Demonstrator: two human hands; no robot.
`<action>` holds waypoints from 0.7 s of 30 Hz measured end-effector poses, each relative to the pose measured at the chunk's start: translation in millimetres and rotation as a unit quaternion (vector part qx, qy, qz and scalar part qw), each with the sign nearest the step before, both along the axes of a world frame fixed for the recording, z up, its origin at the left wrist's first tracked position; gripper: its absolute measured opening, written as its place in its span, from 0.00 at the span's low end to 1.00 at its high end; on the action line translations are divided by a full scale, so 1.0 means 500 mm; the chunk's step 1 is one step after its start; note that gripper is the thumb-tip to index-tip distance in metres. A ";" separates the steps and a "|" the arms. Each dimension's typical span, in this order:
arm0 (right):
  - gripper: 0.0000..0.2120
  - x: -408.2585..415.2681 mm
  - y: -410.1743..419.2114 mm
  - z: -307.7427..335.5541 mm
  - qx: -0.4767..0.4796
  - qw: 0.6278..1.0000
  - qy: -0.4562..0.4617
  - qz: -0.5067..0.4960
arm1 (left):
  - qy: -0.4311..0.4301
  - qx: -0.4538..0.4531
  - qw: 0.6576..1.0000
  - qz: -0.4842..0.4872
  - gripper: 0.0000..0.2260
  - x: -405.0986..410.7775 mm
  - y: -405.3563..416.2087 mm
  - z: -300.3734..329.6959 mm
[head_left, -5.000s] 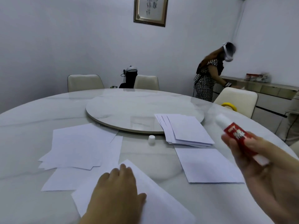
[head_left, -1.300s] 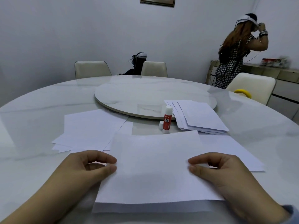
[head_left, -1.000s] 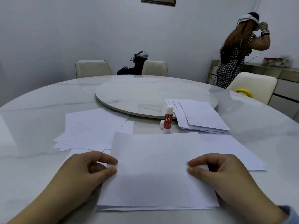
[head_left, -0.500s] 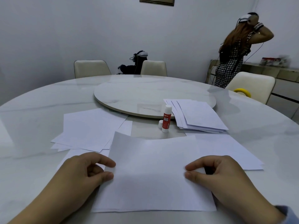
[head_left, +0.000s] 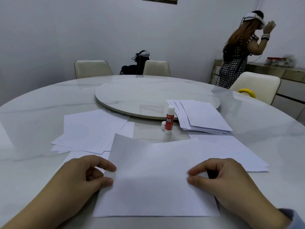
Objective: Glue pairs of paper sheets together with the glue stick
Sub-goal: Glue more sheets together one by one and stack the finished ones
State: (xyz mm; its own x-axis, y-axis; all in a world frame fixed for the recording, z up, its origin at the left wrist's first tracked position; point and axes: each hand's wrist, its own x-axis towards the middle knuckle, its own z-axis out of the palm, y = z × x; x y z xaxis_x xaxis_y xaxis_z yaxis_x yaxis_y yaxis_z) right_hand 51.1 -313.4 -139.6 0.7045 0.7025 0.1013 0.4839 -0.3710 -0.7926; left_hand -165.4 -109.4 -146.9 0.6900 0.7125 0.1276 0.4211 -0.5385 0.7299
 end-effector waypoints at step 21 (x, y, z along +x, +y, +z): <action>0.10 0.001 -0.004 -0.005 -0.022 0.999 -0.040 -0.002 | 0.008 0.004 1.000 -0.020 0.19 -0.001 0.010 -0.007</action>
State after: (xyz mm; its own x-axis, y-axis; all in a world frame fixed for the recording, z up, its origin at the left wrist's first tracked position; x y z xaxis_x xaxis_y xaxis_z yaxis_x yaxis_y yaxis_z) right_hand 51.7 -315.3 -142.2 0.6976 0.7052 0.1269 0.5442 -0.4063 -0.7340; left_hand -166.1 -104.6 -150.3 0.7195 0.6837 0.1218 0.4105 -0.5602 0.7195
